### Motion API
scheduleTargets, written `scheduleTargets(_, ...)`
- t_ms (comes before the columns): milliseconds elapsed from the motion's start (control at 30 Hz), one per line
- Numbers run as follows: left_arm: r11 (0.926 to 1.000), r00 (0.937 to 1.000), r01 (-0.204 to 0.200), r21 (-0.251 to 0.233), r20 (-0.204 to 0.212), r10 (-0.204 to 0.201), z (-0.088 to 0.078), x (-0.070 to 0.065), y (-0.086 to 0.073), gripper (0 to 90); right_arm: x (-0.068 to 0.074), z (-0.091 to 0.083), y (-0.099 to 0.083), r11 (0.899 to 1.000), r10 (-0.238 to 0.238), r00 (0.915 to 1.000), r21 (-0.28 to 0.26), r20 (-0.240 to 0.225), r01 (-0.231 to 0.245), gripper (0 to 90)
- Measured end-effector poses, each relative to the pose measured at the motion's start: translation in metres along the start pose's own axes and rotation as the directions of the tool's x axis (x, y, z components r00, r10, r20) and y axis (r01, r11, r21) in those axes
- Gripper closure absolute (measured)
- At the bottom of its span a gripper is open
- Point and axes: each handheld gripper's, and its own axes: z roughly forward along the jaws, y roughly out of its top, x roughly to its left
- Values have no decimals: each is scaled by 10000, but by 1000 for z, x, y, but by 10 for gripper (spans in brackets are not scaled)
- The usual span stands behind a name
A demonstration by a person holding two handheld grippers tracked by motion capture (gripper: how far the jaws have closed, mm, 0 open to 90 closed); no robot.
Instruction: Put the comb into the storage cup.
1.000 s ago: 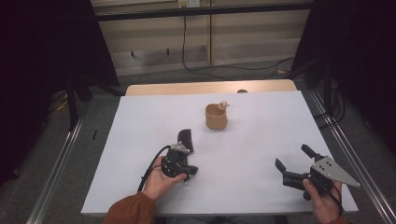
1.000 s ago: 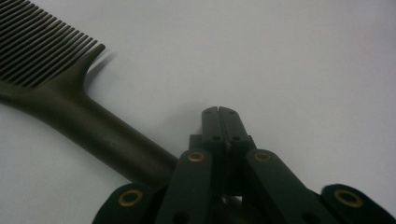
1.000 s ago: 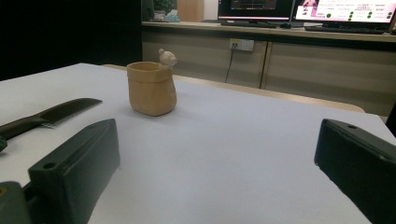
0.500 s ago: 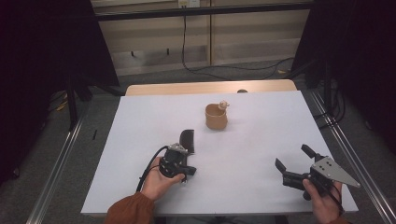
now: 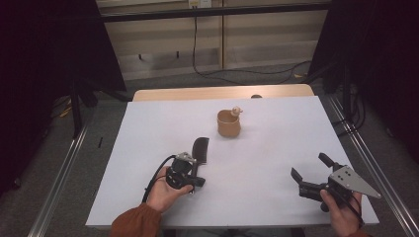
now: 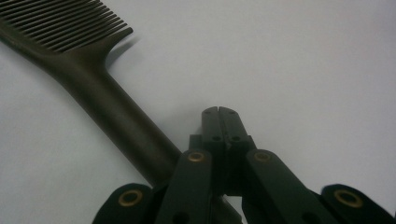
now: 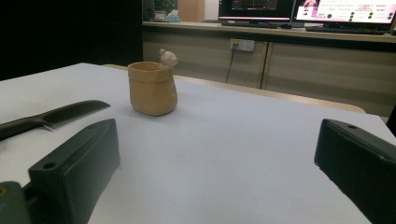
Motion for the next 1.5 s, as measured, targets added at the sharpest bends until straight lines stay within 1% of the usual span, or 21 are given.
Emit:
scheduleTargets(100,10000,10000,20,44,5,-20,0,0,0,900,0,1,0,10000,-22,10000,19,10,22,0)
scheduleTargets(133,9998,9999,-104,141,-10,105,-1,1,0,900,0,1,0,10000,-17,10000,34,26,17,0)
scheduleTargets(200,10000,10000,5,90,18,-5,-1,1,0,900,0,1,0,10000,-18,10000,28,36,18,0)
scheduleTargets(233,9996,9999,-147,224,35,147,-2,2,0,900,0,1,0,10000,-18,10000,31,36,18,0)
scheduleTargets(300,9998,10000,-90,197,-13,91,-3,1,-1,900,0,1,0,10000,-11,10000,8,24,11,0)
scheduleTargets(333,9999,10000,8,118,-22,-7,-2,1,-1,900,0,0,0,10000,3,10000,15,27,-3,0)
scheduleTargets(400,9999,10000,-18,157,-58,19,-3,0,-2,900,0,0,0,10000,-12,10000,19,32,12,0)
scheduleTargets(433,9997,9999,-125,204,-57,127,-4,1,-2,900,0,1,0,10000,-22,10000,11,33,22,0)
scheduleTargets(500,9998,10000,-57,182,-60,58,-5,1,-3,900,0,0,0,10000,-20,10000,23,16,20,0)
scheduleTargets(600,9997,10000,-67,239,-26,68,-7,2,-5,900,0,1,0,10000,-26,10000,12,25,26,0)
scheduleTargets(667,9998,10000,23,175,-52,-22,-7,2,-6,900,0,1,0,10000,-30,10000,26,18,30,0)
scheduleTargets(733,9997,9999,-79,245,-70,81,-9,3,-6,900,0,1,0,10000,-22,10000,14,24,22,0)
scheduleTargets(867,9996,10000,-31,278,-54,32,-11,4,-8,900,0,1,0,10000,-15,10000,8,11,14,0)
scheduleTargets(967,9997,9999,147,170,-53,-147,-13,5,-12,900,0,0,0,10000,-37,10000,26,17,37,0)
scheduleTargets(1033,9997,9998,183,143,-65,-182,-14,5,-13,900,0,0,0,10000,5,10000,18,24,-5,0)
scheduleTargets(1067,9997,9999,83,215,-78,-81,-15,6,-13,900,0,1,0,10000,-17,10000,7,25,17,0)
scheduleTargets(1267,9996,9999,62,279,-143,-58,-17,6,-14,900,0,0,0,10000,20,10000,15,9,-20,0)
scheduleTargets(1300,9994,9998,128,319,-154,-123,-17,6,-14,900,0,1,0,10000,-6,10000,4,8,6,0)
scheduleTargets(1433,9995,9996,238,229,-152,-234,-17,7,-14,900,0,1,0,10000,-16,10000,16,-28,16,0)
scheduleTargets(1467,9994,9998,112,316,-148,-107,-18,7,-14,900,0,1,0,10000,-13,10000,15,-9,13,0)
scheduleTargets(1500,9994,9998,93,334,-164,-88,-18,7,-14,900,0,1,0,10000,-7,10000,27,14,7,0)
